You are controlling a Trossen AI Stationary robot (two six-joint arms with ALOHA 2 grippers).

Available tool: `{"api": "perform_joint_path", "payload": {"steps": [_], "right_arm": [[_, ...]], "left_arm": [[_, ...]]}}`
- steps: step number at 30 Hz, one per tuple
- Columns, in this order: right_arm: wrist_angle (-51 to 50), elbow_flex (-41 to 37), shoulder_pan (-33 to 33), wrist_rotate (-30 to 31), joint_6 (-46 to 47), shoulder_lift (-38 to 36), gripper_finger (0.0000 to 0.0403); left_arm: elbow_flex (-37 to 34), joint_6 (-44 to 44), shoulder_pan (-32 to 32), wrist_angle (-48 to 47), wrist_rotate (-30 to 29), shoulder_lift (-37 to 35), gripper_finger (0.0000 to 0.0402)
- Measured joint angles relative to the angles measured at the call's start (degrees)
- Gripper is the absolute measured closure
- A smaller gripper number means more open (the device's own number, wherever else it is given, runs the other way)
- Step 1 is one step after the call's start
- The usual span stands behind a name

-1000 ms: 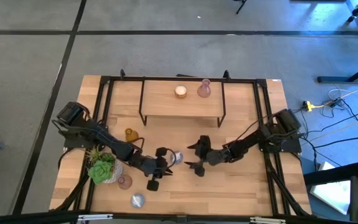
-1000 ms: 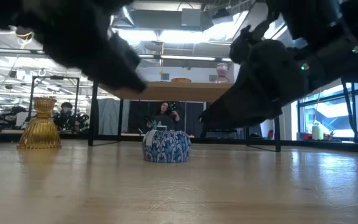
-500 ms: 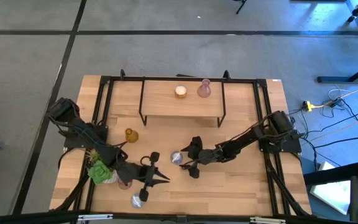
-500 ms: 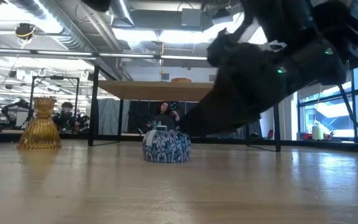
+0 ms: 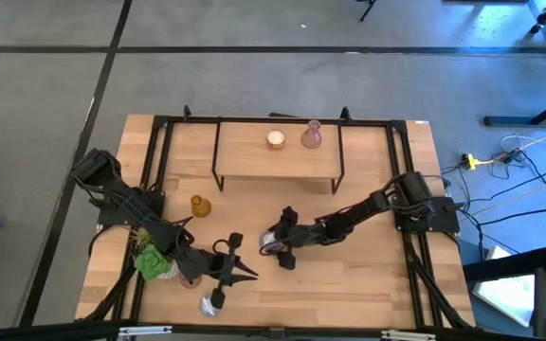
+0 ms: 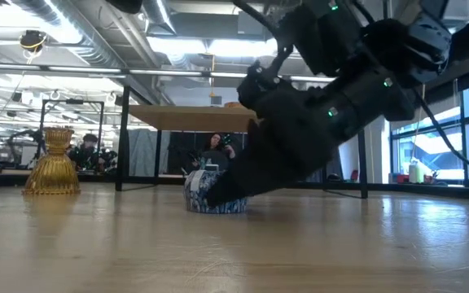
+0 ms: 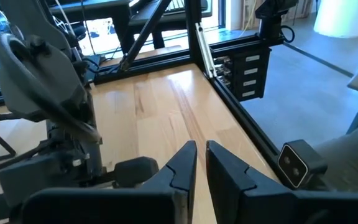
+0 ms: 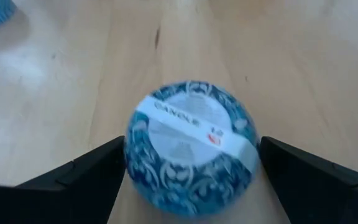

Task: Pick & Place candle stick holders
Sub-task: Put the top blue scented candle on the shelf

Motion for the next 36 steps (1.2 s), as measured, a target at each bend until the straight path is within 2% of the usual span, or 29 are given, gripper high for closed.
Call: {"api": "perform_joint_path", "payload": {"steps": [11,16,20,25,36], "right_arm": [[0.6,1.8,-0.7,-0.1,-0.6,1.4,0.0039],[4.6,1.9,-0.7,0.6,-0.7,3.6,0.0043],[5.6,2.0,-1.1,-0.8,0.2,4.3,0.0061],[5.4,2.0,-1.1,-1.1,0.8,4.3,0.0111],[5.5,1.8,-0.6,-1.7,1.6,3.9,0.0114]], "left_arm": [[0.0,0.0,0.0,0.6,0.0,0.0,0.0371],[0.0,0.0,0.0,0.6,0.1,0.0,0.0371],[0.0,0.0,0.0,0.6,0.1,0.0,0.0371],[0.0,0.0,0.0,0.9,0.1,0.0,0.0371],[0.0,0.0,0.0,1.0,-0.3,0.0,0.0371]]}}
